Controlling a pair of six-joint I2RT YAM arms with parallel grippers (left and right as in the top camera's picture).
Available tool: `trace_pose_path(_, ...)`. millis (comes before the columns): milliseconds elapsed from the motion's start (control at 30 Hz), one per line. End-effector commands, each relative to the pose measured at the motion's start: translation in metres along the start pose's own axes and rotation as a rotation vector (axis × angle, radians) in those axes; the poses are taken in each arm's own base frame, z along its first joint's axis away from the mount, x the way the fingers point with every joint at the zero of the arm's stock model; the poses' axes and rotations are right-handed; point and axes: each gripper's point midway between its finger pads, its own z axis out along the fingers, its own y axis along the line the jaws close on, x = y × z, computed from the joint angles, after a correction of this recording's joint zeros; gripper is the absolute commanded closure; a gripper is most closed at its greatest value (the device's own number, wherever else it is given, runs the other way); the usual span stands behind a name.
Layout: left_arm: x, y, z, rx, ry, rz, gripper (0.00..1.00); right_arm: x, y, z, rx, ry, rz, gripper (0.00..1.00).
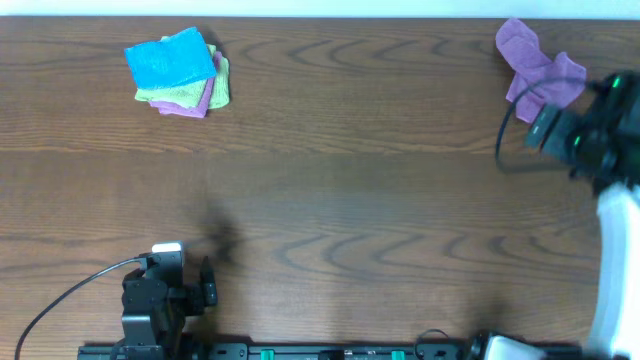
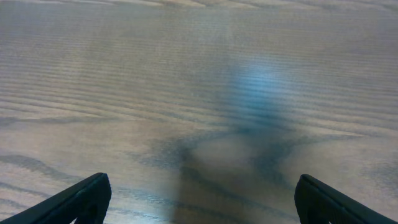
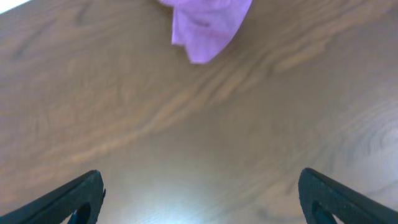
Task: Fold the cloth
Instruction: 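Reach the right gripper to the crumpled pink cloth and grasp a corner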
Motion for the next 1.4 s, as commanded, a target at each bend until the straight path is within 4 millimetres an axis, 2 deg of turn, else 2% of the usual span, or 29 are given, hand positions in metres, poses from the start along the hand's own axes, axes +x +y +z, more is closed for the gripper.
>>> trace_pose_path(0,0.017,0.004,0.002,-0.02,0.062,0.037,0.05,-0.033,-0.009,0.022,0.029,0.0,0.047,0.01)
trace_pose_path(100,0.017,0.004,0.002,-0.02,0.062,0.037,0.05,-0.054,-0.013,0.05,0.042,0.02,0.06,0.01)
trace_pose_path(200,0.017,0.004,0.002,-0.02,0.062,0.037,0.05,-0.065,-0.016,0.087,0.051,0.059,0.067,0.01)
trace_pose_path(400,0.017,0.004,0.001,-0.02,0.061,0.037,0.05,-0.073,-0.012,0.156,0.029,0.104,0.072,0.01)
trace_pose_path(533,0.017,0.004,0.002,-0.02,0.062,0.037,0.05,-0.078,-0.002,0.191,-0.028,0.081,0.071,0.01)
trace_pose_path(667,0.017,0.004,0.002,-0.02,0.062,0.037,0.05,-0.069,0.006,0.22,-0.06,0.097,0.067,0.01)
trace_pose_path(1133,0.017,0.004,0.002,-0.02,0.062,0.037,0.05,-0.043,0.004,0.281,-0.056,0.133,0.066,0.01)
trace_pose_path(1367,0.017,0.004,0.001,-0.02,0.061,0.037,0.05,-0.04,0.003,0.298,-0.056,0.124,0.067,0.04)
